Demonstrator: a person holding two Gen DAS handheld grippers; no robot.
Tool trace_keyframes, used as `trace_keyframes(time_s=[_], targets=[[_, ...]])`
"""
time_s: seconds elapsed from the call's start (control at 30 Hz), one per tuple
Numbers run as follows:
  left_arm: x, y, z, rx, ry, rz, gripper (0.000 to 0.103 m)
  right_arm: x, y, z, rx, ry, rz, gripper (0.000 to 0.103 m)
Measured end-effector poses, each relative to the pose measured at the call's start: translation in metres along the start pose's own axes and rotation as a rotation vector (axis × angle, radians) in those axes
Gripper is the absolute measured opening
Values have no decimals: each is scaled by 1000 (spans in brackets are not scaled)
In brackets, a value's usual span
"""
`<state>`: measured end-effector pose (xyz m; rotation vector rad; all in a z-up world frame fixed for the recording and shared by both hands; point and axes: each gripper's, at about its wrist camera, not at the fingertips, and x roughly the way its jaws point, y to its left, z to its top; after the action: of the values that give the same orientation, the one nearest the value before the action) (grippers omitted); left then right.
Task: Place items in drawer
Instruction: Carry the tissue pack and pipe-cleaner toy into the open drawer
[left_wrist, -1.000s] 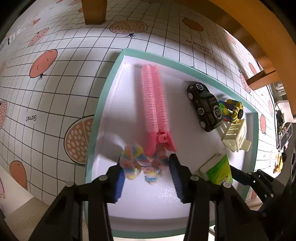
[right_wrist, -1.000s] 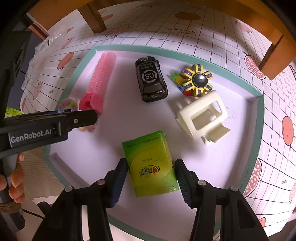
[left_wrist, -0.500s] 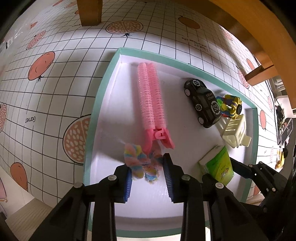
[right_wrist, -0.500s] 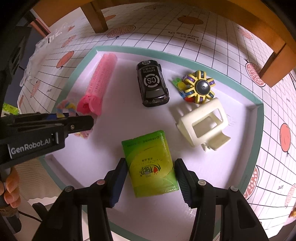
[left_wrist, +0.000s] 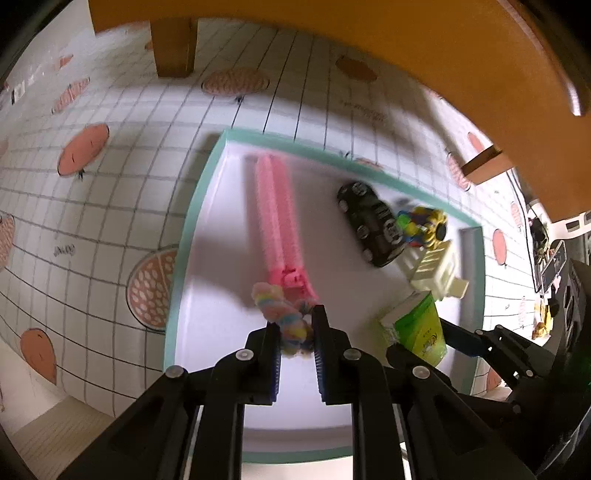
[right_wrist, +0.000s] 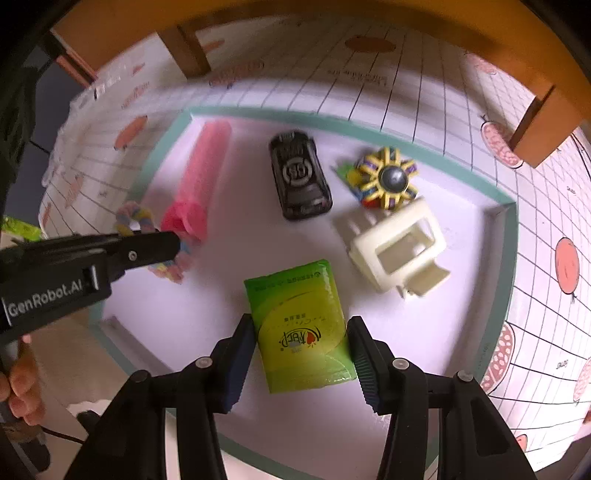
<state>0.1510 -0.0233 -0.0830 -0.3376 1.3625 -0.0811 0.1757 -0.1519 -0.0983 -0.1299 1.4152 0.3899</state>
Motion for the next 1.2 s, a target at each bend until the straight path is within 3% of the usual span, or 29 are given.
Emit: trace_keyframes(time_s=[0.07, 0.2, 0.33, 0.4, 0.63, 0.77, 1.0, 1.2], targets=[[-6, 0, 2, 10, -28, 0, 16, -10, -2, 2, 10, -30, 10, 53], [-25, 3, 6, -30, -92, -86, 16, -27, -6, 5, 24, -86, 21, 53], [-53, -2, 8, -22, -194, -108, 16, -49, -5, 3, 32, -149, 26, 53], [-76, -5, 9, -7, -278, -124, 16, -62, -7, 4, 40, -191, 47, 53], [-165, -16, 4, 47, -564, -159, 16, -148, 2, 1, -2, -480, 78, 53], [-214, -31, -2, 126, -740, -164, 16, -193, 0, 1, -2, -623, 113, 53], [-248, -48, 22, 194, -855, -179, 16, -259, -16, 14, 42, -796, 184, 53], [-248, -56, 46, 223, -884, -157, 16, -286, -25, 37, 39, -897, 80, 53]])
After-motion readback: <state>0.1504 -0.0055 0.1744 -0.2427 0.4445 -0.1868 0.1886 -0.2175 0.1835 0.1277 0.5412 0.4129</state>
